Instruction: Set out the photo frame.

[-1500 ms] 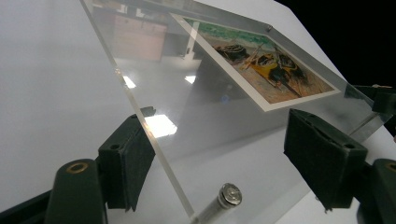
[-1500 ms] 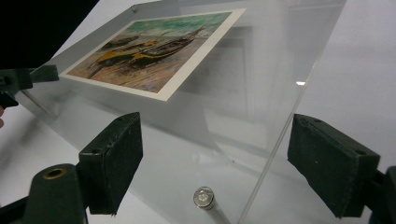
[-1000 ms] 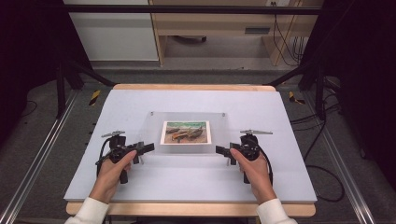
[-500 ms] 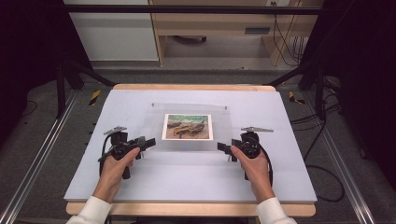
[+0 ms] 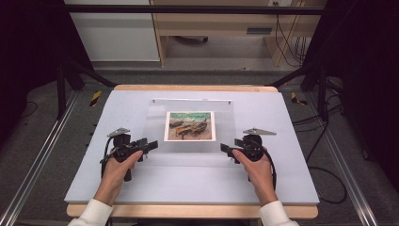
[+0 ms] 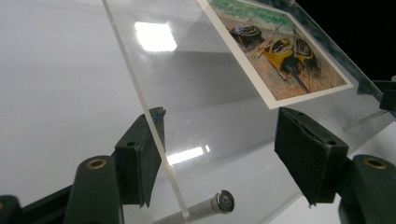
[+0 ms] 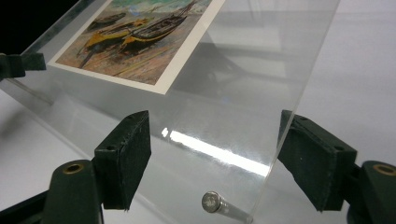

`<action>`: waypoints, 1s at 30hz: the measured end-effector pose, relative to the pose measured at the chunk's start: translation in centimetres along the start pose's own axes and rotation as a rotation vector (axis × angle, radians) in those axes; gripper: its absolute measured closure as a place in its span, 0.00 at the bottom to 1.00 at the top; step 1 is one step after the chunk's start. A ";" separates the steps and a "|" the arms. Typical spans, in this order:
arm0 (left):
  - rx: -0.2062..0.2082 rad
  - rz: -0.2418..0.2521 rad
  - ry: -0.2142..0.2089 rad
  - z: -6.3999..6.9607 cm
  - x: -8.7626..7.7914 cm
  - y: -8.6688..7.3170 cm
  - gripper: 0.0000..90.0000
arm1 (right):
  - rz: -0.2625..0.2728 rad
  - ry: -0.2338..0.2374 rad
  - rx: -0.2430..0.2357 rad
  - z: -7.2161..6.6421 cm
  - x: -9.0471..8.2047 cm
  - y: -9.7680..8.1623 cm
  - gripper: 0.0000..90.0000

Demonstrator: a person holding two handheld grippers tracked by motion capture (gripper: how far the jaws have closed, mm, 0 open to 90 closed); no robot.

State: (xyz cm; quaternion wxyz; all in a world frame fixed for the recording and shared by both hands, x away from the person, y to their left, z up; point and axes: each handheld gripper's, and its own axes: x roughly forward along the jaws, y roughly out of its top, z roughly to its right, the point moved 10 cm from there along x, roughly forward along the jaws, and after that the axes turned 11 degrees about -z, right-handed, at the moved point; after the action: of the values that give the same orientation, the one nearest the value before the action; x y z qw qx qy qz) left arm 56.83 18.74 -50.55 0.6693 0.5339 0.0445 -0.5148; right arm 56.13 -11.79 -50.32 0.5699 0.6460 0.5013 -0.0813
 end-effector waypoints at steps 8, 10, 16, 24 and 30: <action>0.018 0.001 0.013 0.3 -0.4 -0.5 0.36 | 0.001 -0.014 -0.029 -0.3 -0.5 -0.5 0.33; 0.025 -0.003 0.017 0.4 -0.5 -0.6 0.37 | 0.001 -0.020 -0.033 -0.4 -0.7 -0.7 0.33; 0.038 -0.007 0.030 0.6 -0.7 -0.8 0.37 | 0.000 -0.038 -0.053 -0.7 -1.0 -1.0 0.35; 0.055 -0.010 0.037 0.8 -1.1 -1.2 0.38 | -0.003 -0.061 -0.077 -0.9 -1.3 -1.4 0.37; 0.065 -0.017 0.042 0.9 -1.3 -1.4 0.39 | -0.004 -0.078 -0.095 -1.1 -1.5 -1.6 0.39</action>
State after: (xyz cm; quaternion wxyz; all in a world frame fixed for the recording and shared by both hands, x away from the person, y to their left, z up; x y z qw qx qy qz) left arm 54.71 18.99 -50.34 0.6463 0.5656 0.0463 -0.5101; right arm 53.67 -12.03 -49.99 0.6187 0.6135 0.4835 -0.0837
